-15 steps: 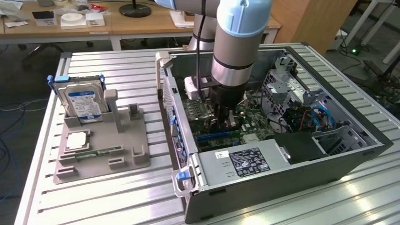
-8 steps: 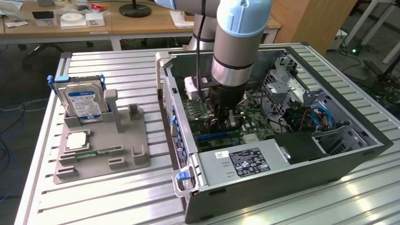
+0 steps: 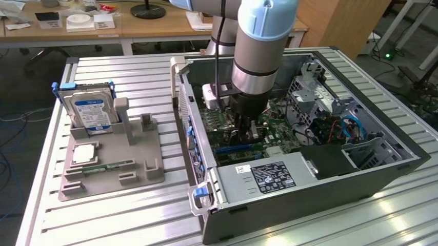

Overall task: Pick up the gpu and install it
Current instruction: 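Insert the gpu into the slot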

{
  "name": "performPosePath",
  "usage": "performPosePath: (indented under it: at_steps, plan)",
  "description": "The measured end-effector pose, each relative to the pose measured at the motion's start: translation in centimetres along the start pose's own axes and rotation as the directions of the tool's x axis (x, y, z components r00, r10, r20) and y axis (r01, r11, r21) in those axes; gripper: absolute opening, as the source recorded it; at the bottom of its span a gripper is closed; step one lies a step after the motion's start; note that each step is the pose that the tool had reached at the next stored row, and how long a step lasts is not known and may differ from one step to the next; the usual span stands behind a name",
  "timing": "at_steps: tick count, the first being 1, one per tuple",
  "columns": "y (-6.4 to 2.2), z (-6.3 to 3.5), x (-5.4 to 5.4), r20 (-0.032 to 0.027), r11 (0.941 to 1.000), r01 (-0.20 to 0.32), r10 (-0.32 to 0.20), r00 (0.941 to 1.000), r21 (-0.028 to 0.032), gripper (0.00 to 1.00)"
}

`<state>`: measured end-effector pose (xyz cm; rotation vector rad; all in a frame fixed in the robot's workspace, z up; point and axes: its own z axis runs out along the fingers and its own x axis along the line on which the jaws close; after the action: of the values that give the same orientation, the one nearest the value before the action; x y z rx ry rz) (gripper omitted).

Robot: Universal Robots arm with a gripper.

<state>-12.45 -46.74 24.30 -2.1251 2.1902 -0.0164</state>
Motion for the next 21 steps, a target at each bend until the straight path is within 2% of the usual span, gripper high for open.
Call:
performPosePath:
  at_steps: [6, 10, 19, 21]
  plan:
    - [0.1, 0.08, 0.0, -0.0014, 0.9997, -0.023, 0.023, 0.9997, 0.0015, 0.27]
    - [0.42, 0.12, 0.01, -0.0013, 0.9997, -0.023, 0.023, 0.9997, 0.0017, 0.27]
    - [0.45, 0.12, 0.02, -0.0017, 0.9997, -0.025, 0.025, 0.9997, 0.0016, 0.27]
    - [0.45, 0.12, 0.02, -0.0015, 0.9997, -0.025, 0.025, 0.9997, 0.0034, 0.27]
